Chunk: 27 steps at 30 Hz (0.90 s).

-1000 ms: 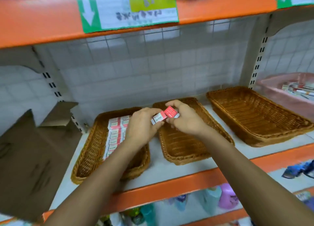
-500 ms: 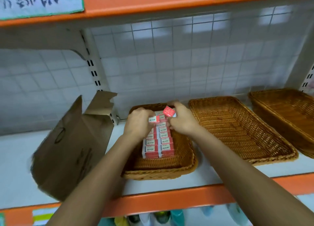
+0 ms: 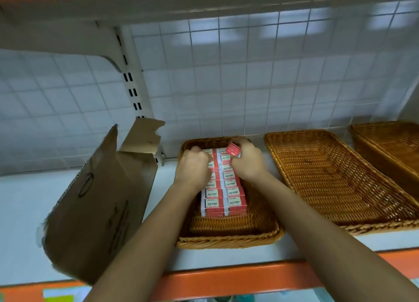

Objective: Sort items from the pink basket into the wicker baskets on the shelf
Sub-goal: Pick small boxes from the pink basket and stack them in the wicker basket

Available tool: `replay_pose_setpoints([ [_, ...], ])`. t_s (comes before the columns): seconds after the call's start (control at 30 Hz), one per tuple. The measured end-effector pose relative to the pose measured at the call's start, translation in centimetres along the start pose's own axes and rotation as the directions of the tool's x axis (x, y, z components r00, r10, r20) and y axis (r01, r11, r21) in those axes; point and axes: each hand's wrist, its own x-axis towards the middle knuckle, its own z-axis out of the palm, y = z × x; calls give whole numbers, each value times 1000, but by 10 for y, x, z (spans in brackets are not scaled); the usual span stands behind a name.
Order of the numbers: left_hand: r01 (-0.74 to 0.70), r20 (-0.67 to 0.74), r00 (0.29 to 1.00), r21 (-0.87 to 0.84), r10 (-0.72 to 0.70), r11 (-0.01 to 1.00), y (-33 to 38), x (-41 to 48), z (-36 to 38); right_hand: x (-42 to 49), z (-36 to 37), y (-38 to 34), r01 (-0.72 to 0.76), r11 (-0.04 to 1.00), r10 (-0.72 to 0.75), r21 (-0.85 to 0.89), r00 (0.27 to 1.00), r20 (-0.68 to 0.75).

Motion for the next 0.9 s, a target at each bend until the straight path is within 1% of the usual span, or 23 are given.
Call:
replay_pose_setpoints([
  [0.33, 63, 4, 998, -120, -63, 991, 1, -3, 1, -2, 2, 5, 89, 992, -88, -85, 996, 14],
  [0.5, 70, -5, 997, -134, -71, 988, 1, -5, 1, 1, 4, 8, 150, 985, -153, -81, 987, -41],
  [0.57, 49, -40, 998, -151, -56, 987, 2, -5, 0, -1, 2, 8, 177, 982, -181, -63, 982, -55],
  [0.67, 8, -126, 991, -258, -42, 966, 4, -5, -3, -3, -1, 9, 210, 976, -213, -61, 976, -54],
  [0.73, -36, -137, 991, -310, -8, 950, 6, -6, -4, -4, -1, 8, 208, 976, -211, -59, 976, -47],
  [0.8, -77, -143, 989, -322, 32, 944, 7, -7, -5, -5, -1, 6, 191, 981, -193, -35, 981, -34],
  [0.9, -95, -140, 989, -300, 55, 949, 9, -8, -5, -7, -1, 5, 177, 984, -177, 5, 984, -11],
])
